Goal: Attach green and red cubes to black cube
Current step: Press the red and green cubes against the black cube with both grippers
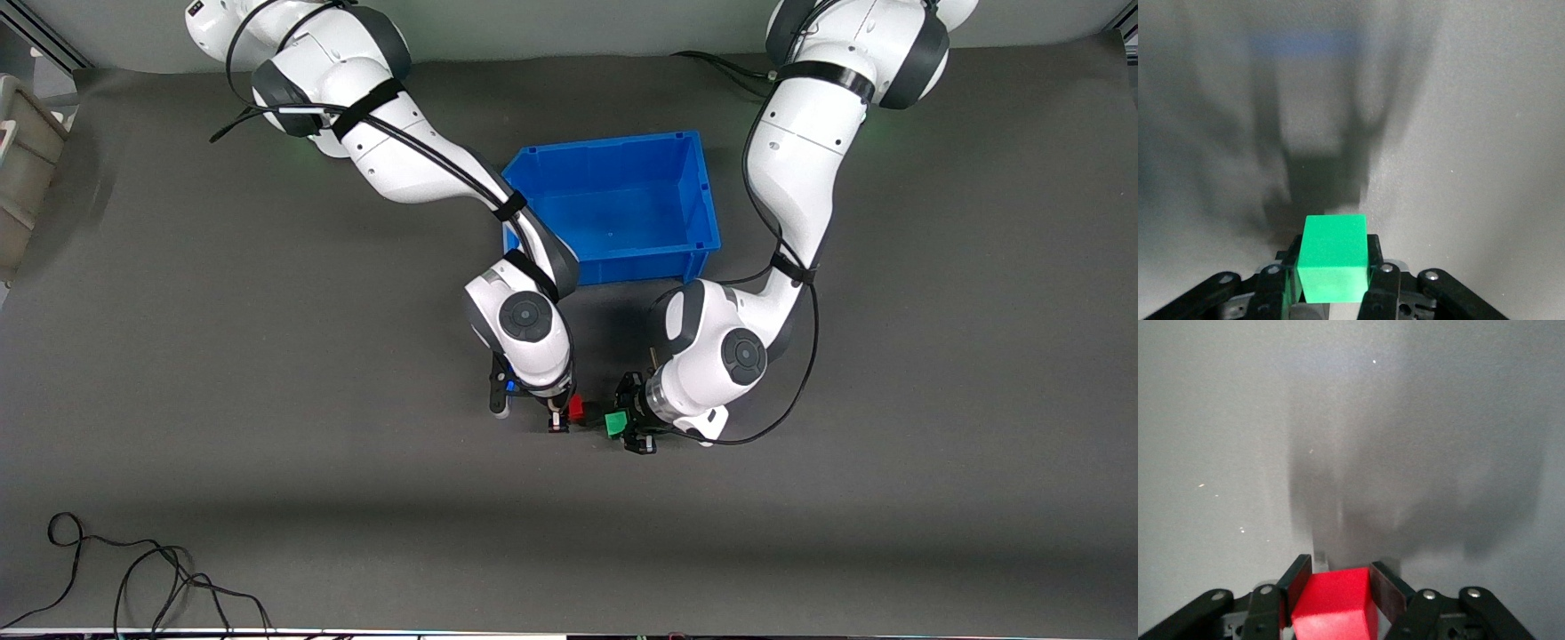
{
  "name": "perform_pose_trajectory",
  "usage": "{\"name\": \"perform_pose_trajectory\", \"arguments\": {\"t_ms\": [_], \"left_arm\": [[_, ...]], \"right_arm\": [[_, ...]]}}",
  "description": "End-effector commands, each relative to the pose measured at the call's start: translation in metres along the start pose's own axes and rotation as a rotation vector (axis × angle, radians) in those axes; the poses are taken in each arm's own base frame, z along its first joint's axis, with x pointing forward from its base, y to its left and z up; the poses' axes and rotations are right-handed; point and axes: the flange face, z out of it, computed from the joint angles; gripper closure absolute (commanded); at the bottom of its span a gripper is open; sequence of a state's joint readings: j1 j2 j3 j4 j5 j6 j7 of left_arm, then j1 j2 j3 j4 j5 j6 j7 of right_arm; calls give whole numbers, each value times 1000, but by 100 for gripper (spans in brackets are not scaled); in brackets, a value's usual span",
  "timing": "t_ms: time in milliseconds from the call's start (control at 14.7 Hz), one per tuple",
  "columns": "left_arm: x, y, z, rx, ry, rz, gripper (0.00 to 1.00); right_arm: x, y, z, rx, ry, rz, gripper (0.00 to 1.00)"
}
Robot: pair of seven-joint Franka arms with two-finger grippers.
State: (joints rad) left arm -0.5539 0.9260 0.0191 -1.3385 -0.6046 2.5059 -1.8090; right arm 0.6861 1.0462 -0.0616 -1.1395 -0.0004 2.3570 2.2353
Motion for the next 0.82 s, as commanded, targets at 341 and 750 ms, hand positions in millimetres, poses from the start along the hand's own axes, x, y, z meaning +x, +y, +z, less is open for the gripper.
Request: {"name": "perform_pose_trajectory", "arguments": {"t_ms": [341, 750], "left_arm": [[-5, -7, 9, -2, 17, -3, 100], [-6, -7, 8, -3, 16, -3, 100]], "right_arm": [[2, -12, -4, 39, 11, 25, 100], [-4, -6, -1, 35, 15, 13, 100]]}}
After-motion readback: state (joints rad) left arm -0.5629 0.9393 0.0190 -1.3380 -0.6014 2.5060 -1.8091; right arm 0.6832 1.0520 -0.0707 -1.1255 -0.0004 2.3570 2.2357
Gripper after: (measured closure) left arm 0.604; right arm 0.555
